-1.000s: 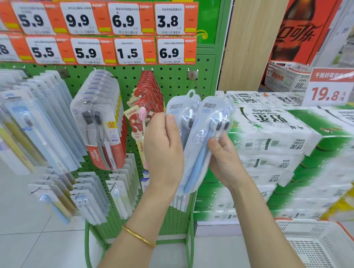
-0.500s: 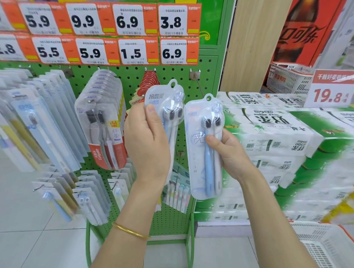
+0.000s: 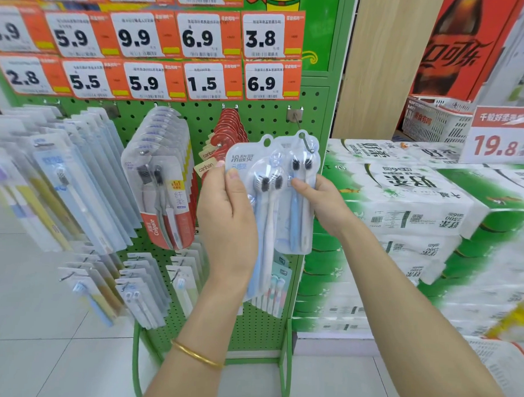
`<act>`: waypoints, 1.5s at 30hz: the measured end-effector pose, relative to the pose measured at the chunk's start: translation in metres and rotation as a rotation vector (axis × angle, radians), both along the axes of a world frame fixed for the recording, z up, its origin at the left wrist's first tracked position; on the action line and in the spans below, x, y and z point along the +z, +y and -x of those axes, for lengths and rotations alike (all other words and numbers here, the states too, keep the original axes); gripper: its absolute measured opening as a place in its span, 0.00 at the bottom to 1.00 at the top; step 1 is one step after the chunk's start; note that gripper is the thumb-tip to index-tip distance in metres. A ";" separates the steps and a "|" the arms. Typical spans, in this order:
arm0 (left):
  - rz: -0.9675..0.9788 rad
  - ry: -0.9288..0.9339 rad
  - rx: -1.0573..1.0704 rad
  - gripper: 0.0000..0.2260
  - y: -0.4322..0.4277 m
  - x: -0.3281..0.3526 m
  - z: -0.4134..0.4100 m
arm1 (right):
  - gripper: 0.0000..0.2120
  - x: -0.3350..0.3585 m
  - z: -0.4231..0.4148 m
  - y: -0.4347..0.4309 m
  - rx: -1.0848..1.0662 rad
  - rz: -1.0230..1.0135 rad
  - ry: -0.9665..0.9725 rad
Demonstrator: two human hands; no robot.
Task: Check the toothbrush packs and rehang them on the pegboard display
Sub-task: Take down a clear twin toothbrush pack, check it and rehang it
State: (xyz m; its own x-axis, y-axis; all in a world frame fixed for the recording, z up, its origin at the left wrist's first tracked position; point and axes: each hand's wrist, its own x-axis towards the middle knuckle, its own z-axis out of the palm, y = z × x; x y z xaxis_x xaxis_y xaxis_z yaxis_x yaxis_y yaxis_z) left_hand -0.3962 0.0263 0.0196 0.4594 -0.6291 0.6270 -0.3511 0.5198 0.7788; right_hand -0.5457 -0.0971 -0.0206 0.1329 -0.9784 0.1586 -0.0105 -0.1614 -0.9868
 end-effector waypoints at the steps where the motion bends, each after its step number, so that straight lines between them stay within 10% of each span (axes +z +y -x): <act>1: -0.019 0.012 -0.012 0.13 0.001 -0.001 0.001 | 0.12 0.000 0.000 -0.006 0.003 -0.006 0.017; 8: -0.127 0.041 -0.056 0.15 0.001 -0.012 0.003 | 0.08 0.002 0.000 -0.023 0.041 -0.018 0.104; 14: -0.232 0.175 -0.126 0.16 -0.003 -0.025 0.003 | 0.24 -0.006 0.011 -0.011 -0.120 0.018 0.107; 19: -0.390 0.292 -0.190 0.17 -0.007 -0.048 0.010 | 0.04 -0.052 0.016 0.067 -0.304 -0.019 -0.090; 27: -0.550 0.353 -0.248 0.15 -0.012 -0.082 0.048 | 0.21 -0.086 0.001 0.133 -0.183 -0.107 0.012; 45: -0.616 -0.607 -0.550 0.36 0.019 -0.146 0.053 | 0.10 -0.088 0.013 0.120 -0.451 -0.349 -0.501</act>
State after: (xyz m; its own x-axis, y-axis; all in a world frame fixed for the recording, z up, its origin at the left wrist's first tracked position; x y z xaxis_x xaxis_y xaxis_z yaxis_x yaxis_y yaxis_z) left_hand -0.4495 0.0452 -0.1265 -0.2774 -0.9483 0.1541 -0.6086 0.2976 0.7356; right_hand -0.5590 0.0233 -0.1089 -0.2979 -0.9254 -0.2342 0.4616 0.0751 -0.8839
